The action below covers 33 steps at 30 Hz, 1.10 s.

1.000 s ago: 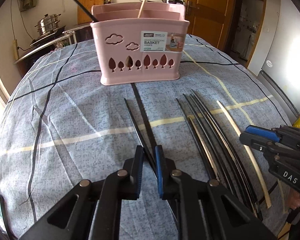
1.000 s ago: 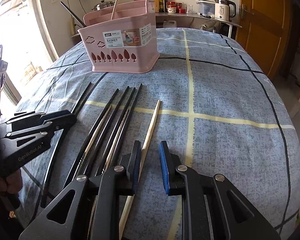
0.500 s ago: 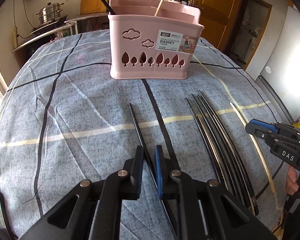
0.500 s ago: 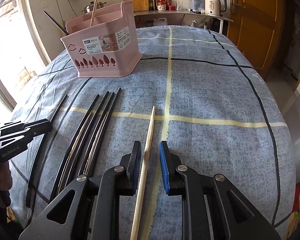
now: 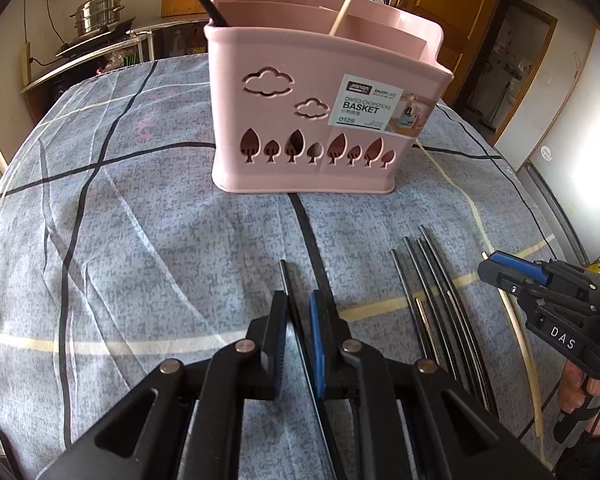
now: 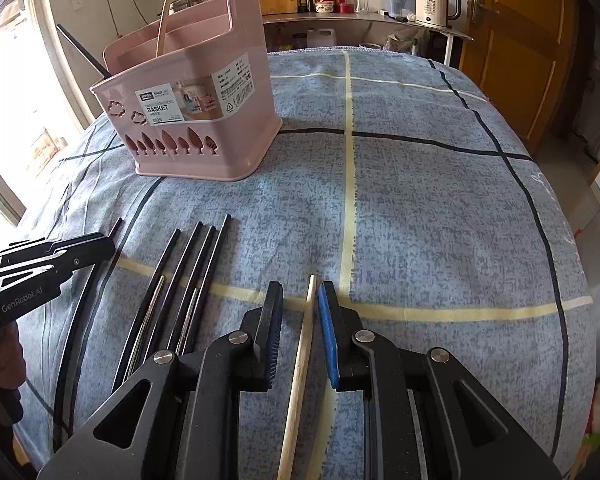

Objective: Organize utensils
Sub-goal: 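Lift both held chopsticks and carry them above the pink basket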

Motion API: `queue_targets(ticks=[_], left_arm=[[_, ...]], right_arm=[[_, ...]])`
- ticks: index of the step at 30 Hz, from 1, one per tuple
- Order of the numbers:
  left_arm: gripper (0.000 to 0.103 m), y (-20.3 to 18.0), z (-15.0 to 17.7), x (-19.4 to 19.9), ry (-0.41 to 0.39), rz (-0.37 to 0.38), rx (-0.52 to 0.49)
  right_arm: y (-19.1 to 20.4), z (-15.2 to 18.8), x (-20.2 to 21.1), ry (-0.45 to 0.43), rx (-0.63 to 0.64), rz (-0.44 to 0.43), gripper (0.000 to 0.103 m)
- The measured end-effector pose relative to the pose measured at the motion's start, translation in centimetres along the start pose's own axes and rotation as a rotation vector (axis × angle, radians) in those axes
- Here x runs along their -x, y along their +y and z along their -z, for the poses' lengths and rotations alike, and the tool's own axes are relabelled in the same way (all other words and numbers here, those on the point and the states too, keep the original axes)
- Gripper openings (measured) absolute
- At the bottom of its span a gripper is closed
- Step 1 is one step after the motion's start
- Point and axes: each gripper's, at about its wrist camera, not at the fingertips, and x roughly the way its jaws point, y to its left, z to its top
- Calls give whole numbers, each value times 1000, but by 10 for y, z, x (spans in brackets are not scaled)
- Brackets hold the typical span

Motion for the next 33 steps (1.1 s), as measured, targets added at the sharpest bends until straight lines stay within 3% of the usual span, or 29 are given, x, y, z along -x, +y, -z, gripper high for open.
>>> queue_targets(ticks=[5,7,15,23,33], left_arm=[[12,-7,-6,-5,7,-13,-31],[7,-8,-8,-6,10,-20,-37],[6,-7,-15,5,-3,12,-30],[6,-11,-35,59,-113,41,-52],[5,-11,-60,138,-296,65,-64]], right_arm=[[0,-5,-3,1,-3,-3,5],[-1,-7,-4,2,-4,-10,4],[-2,-13,9,-27,-10,-55,4],[1,-30,50,-131,0,-71,4],[5,-55,121,-331,17,-63,4]])
